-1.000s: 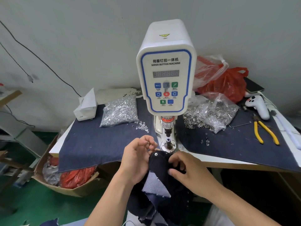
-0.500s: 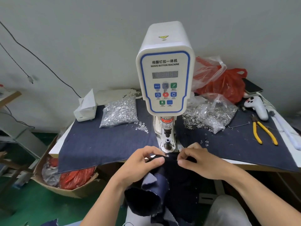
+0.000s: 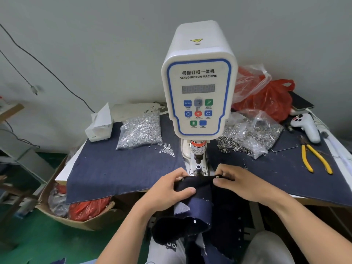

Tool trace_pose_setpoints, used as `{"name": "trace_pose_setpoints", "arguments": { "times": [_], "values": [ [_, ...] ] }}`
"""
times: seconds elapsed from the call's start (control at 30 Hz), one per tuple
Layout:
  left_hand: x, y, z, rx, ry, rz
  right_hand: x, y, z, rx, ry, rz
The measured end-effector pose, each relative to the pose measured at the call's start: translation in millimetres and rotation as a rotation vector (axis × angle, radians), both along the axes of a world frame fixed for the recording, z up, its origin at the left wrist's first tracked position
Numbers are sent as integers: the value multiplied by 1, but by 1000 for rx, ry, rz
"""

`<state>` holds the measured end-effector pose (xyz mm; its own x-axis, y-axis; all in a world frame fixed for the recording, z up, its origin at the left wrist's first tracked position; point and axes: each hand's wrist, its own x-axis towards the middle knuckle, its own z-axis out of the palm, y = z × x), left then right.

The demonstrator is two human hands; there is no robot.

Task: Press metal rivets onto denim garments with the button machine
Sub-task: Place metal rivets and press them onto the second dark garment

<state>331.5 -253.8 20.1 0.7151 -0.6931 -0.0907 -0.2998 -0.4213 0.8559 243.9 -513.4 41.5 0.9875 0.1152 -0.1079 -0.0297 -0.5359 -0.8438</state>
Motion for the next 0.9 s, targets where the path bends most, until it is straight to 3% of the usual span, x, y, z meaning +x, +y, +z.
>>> {"name": "trace_pose_setpoints", "arguments": {
  "times": [0.33, 0.73, 0.9],
  "values": [
    [14, -17, -4, -225, 259, 166, 23, 4, -7, 232, 98, -180],
    [17, -19, -19, -251, 305, 239, 22, -2, -17, 395, 87, -202],
    [22, -20, -22, -292, 475, 337, 23, -4, -21, 432, 109, -214]
  ]
}}
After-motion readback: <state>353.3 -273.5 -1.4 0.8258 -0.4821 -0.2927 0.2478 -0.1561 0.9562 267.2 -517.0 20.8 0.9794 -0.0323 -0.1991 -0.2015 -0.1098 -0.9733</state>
